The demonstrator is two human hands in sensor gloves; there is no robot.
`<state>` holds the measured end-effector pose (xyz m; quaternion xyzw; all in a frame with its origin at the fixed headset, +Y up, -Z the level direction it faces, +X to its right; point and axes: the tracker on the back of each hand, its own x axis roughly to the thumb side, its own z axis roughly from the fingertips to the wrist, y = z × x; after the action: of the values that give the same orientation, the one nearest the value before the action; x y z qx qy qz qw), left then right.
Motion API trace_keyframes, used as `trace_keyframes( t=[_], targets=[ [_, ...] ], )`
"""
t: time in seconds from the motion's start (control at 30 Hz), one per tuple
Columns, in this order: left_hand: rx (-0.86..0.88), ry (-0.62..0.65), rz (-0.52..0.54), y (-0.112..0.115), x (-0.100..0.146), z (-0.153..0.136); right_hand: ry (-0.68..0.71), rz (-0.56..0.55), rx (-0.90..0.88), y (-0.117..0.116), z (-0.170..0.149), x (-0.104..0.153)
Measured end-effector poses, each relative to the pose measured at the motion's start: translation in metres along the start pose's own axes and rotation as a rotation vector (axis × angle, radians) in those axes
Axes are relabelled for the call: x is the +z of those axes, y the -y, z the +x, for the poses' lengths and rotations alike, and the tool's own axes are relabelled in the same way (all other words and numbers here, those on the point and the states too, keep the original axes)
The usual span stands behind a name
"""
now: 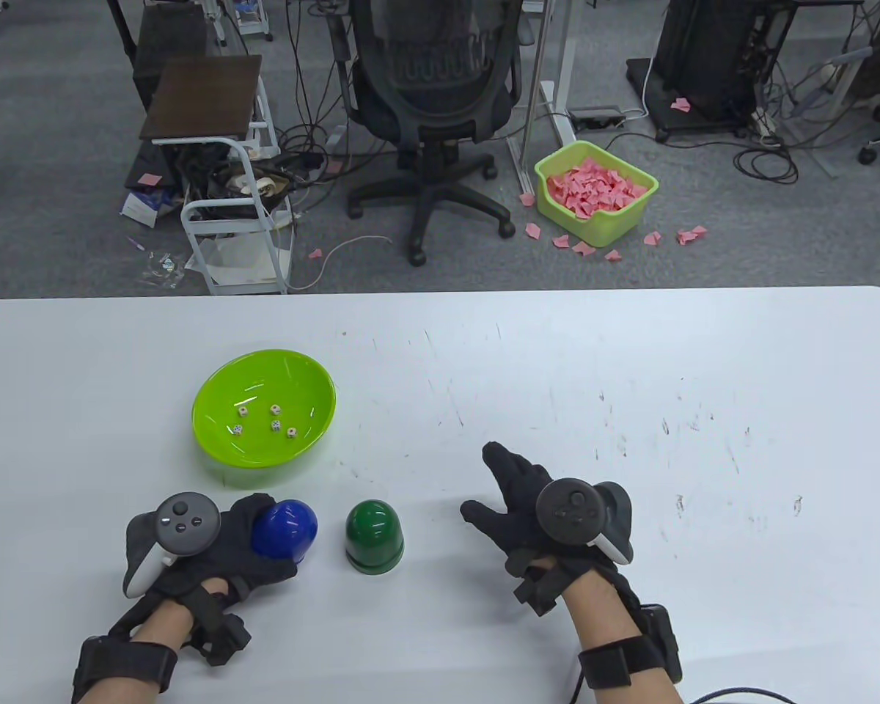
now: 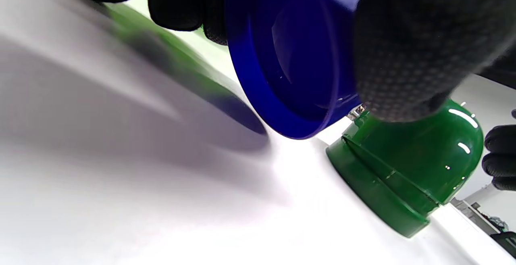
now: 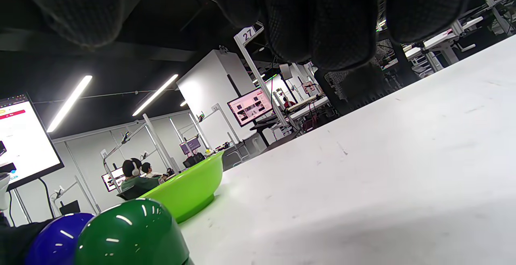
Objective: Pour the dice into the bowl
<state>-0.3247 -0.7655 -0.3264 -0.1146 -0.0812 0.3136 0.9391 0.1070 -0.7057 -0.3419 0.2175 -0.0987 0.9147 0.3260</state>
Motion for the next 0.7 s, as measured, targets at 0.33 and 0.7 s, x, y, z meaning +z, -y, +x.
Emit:
trace_keyframes(
  t=[0.33, 0.7],
  targets=[
    [-0.111, -0.037, -0.004, -0.0048, 0.0015, 0.0001, 0.004, 0.002, 0.004, 0.0001, 0.0005, -0.0001],
    [-0.268, -0.15, -0.052, -0.0022, 0.0044, -0.0046, -0.006, 0.01, 0.01, -0.0002, 0.0003, 0.0002]
  ],
)
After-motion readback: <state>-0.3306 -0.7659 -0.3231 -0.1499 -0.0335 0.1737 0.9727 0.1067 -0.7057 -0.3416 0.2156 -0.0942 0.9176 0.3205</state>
